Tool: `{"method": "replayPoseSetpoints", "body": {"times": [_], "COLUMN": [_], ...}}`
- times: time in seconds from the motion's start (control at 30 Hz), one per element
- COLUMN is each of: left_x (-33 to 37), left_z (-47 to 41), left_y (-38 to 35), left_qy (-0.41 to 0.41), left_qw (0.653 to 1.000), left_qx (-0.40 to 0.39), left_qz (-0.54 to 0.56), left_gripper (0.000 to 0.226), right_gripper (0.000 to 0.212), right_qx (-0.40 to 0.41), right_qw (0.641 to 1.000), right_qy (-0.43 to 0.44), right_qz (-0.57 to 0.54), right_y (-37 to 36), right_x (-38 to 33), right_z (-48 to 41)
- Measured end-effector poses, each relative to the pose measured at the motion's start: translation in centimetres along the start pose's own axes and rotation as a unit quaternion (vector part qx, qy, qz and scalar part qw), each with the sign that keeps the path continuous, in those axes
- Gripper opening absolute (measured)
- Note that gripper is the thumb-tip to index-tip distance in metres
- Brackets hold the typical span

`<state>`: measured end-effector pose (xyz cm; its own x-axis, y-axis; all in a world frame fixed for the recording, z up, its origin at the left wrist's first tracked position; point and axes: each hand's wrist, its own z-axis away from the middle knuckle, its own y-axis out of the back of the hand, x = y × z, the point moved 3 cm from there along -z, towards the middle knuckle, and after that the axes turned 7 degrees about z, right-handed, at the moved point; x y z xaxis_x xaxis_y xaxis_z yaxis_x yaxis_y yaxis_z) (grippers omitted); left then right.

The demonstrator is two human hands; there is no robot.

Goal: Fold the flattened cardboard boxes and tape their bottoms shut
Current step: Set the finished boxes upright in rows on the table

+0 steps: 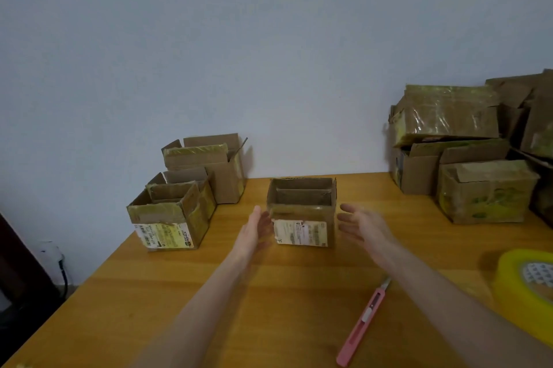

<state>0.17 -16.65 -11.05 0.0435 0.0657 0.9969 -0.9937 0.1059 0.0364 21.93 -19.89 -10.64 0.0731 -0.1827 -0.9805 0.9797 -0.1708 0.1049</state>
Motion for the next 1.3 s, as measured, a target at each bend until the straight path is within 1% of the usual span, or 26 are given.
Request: {"method": "replayPoseSetpoints", "body": {"times": [0.07, 0.1, 0.13, 0.2, 0.3, 0.33, 0.37, 0.43, 0.47, 0.53, 0.6, 0.77, 0.8, 0.83, 0.93, 1.0, 1.03, 1.07, 1.1, 1.17, 1.2, 1.3], "left_x": [-0.9, -1.5, -1.8, -2.1, -1.8, -1.7, -1.7, -2.2, -2.5, -3.3, -3.4, -2.8, -2.8, -2.9, -3.5, -4.8, -5.5, -5.9, -6.2, -6.2, -6.3, -6.1], "left_z": [-0.1, -0.1, -0.1, 0.1, 1.5, 2.4, 3.4, 5.5, 6.4, 7.7, 8.9, 10.8, 11.0, 11.1, 11.4, 11.1, 11.0, 11.2, 11.4, 12.3, 12.7, 13.4], "left_y": [-0.3, -0.4, -0.5, 0.0, 2.3, 3.3, 4.4, 6.9, 8.3, 11.4, 14.2, 19.0, 19.7, 20.4, 22.0, 22.9, 23.3, 23.4, 23.6, 23.7, 24.0, 25.4], "left_qy": [0.0, 0.007, 0.01, -0.004, -0.041, -0.048, -0.054, -0.061, -0.063, -0.056, -0.049, -0.044, -0.042, -0.042, -0.042, -0.044, -0.042, -0.051, -0.067, -0.094, -0.105, -0.138], "left_qw": [1.0, 1.0, 1.0, 0.999, 0.995, 0.994, 0.994, 0.992, 0.991, 0.988, 0.984, 0.978, 0.976, 0.974, 0.969, 0.963, 0.959, 0.953, 0.947, 0.93, 0.92, 0.9], "left_qx": [-0.013, -0.017, -0.018, 0.006, 0.072, 0.082, 0.087, 0.101, 0.11, 0.14, 0.169, 0.206, 0.215, 0.22, 0.244, 0.266, 0.28, 0.297, 0.313, 0.355, 0.376, 0.413], "left_qz": [-0.013, -0.018, -0.022, -0.046, -0.057, -0.052, -0.048, -0.046, -0.045, -0.04, -0.025, -0.005, -0.003, -0.004, -0.012, -0.011, -0.015, -0.016, -0.016, -0.017, -0.017, -0.027], "left_gripper": [0.051, 0.048, 0.046, 0.043, 0.046, 0.05, 0.059, 0.086, 0.095, 0.102, 0.096, 0.05, 0.044, 0.045, 0.062, 0.091, 0.101, 0.101, 0.089, 0.056, 0.048, 0.049], "right_gripper": [0.049, 0.05, 0.051, 0.051, 0.05, 0.05, 0.05, 0.051, 0.052, 0.051, 0.047, 0.051, 0.052, 0.053, 0.051, 0.048, 0.045, 0.04, 0.035, 0.031, 0.03, 0.035], "right_qx": [-0.002, -0.009, -0.015, -0.015, -0.026, -0.034, -0.043, -0.068, -0.082, -0.112, -0.13, -0.154, -0.155, -0.15, -0.133, -0.115, -0.106, -0.098, -0.095, -0.109, -0.122, -0.163], "right_qw": [0.993, 0.987, 0.984, 0.981, 0.973, 0.971, 0.97, 0.967, 0.964, 0.953, 0.944, 0.933, 0.931, 0.93, 0.931, 0.935, 0.937, 0.937, 0.938, 0.938, 0.936, 0.931], "right_qy": [0.017, 0.026, 0.034, 0.054, 0.099, 0.111, 0.12, 0.14, 0.149, 0.166, 0.182, 0.175, 0.175, 0.174, 0.17, 0.177, 0.181, 0.19, 0.2, 0.218, 0.226, 0.231], "right_qz": [0.119, 0.156, 0.173, 0.186, 0.208, 0.21, 0.207, 0.202, 0.207, 0.227, 0.244, 0.274, 0.279, 0.286, 0.294, 0.285, 0.281, 0.275, 0.267, 0.246, 0.239, 0.231], "right_y": [-0.3, -0.7, -1.2, -2.2, -4.7, -5.9, -7.1, -9.9, -11.4, -14.5, -17.7, -24.4, -25.4, -26.2, -28.2, -28.6, -28.6, -28.4, -28.1, -27.8, -28.0, -29.4], "right_x": [0.9, 1.2, 1.4, 1.3, 0.6, 0.3, 0.3, 0.2, 0.3, 0.4, 0.3, 1.0, 1.3, 1.4, 1.6, 2.0, 2.1, 2.3, 2.4, 2.4, 2.3, 1.7], "right_z": [0.0, 0.2, 0.4, 0.9, 2.0, 2.6, 3.2, 4.6, 5.3, 6.3, 7.2, 8.2, 8.1, 8.0, 7.7, 7.9, 8.2, 8.4, 8.7, 9.5, 9.8, 10.1]}}
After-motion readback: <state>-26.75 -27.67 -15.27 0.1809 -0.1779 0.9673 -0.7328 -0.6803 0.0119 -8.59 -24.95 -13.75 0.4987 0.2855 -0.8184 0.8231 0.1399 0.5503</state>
